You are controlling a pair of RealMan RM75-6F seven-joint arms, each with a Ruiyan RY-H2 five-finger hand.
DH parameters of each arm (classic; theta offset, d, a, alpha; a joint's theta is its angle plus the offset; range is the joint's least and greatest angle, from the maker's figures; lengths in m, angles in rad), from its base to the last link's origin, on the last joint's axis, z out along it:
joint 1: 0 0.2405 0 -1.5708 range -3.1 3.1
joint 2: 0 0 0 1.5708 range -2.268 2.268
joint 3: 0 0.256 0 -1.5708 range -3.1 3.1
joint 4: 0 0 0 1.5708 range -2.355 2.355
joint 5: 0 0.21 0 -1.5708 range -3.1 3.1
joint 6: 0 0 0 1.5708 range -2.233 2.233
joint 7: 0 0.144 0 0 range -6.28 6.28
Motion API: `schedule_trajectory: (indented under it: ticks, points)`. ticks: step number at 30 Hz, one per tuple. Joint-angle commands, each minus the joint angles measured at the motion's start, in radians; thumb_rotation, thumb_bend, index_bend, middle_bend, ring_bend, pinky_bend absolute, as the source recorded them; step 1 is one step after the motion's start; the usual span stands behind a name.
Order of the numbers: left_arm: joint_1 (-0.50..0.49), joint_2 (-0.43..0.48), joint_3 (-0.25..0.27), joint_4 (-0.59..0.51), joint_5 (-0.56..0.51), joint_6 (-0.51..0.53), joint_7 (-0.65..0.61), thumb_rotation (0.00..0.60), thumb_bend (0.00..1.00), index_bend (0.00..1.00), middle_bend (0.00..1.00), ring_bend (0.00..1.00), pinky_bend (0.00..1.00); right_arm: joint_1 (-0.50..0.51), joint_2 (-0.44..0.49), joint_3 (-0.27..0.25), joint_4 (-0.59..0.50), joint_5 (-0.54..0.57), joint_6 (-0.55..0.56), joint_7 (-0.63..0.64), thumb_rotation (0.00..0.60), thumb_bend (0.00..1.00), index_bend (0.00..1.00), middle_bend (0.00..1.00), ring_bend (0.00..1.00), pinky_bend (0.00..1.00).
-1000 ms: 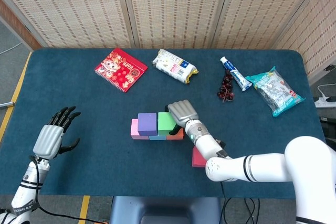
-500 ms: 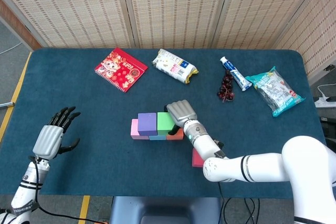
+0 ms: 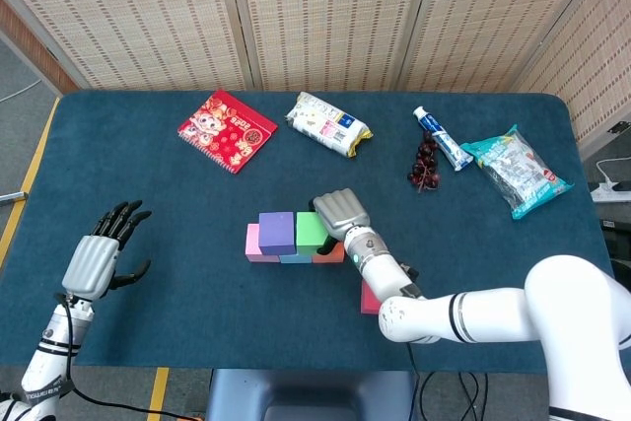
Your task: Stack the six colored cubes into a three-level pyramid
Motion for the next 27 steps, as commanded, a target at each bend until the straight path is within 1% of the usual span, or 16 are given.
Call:
schedule_trajectory:
  ticks: [1,7,11,13,14,24,27]
  points:
    - [0.001,0.000,0.000,0.001,0.001,0.001,-0.003,0.600,0.32,0.14,0.05,0.00,0.14,0.000,-0.003,0.002,0.001,-0.001,0.002,-0.001,0.600,0.29,0.53,0.50,0.41,0.43]
    - [0.002,-0.001,0.000,0.005,0.003,0.002,-0.009,0.600,0.32,0.14,0.05,0.00,0.14,0.002,-0.013,0.003,0.006,0.000,0.008,-0.010,0.600,0.28,0.53,0.50,0.41,0.42]
    - [0.003,-0.002,0.000,0.006,0.003,0.002,-0.012,0.600,0.32,0.14,0.05,0.00,0.14,0.002,-0.015,0.003,0.007,0.003,0.010,-0.013,0.600,0.29,0.50,0.50,0.40,0.41]
    - [0.003,-0.002,0.001,0.007,0.003,0.002,-0.013,0.600,0.32,0.14,0.05,0.00,0.14,0.002,-0.015,0.003,0.006,0.003,0.010,-0.015,0.600,0.29,0.44,0.49,0.38,0.39]
    - [0.004,-0.003,0.001,0.009,0.004,0.002,-0.013,0.600,0.32,0.14,0.05,0.00,0.14,0.001,-0.015,0.002,0.005,0.002,0.009,-0.017,0.600,0.29,0.40,0.48,0.36,0.38]
    - [0.003,-0.008,0.001,0.018,0.007,-0.001,-0.022,0.600,0.32,0.14,0.05,0.00,0.14,-0.008,-0.003,-0.005,-0.019,-0.008,0.003,-0.019,0.600,0.29,0.07,0.32,0.26,0.33]
    - [0.002,-0.008,0.002,0.018,0.009,-0.001,-0.022,0.600,0.32,0.14,0.05,0.00,0.14,-0.015,0.008,-0.006,-0.036,-0.015,-0.002,-0.013,0.600,0.29,0.00,0.25,0.21,0.29]
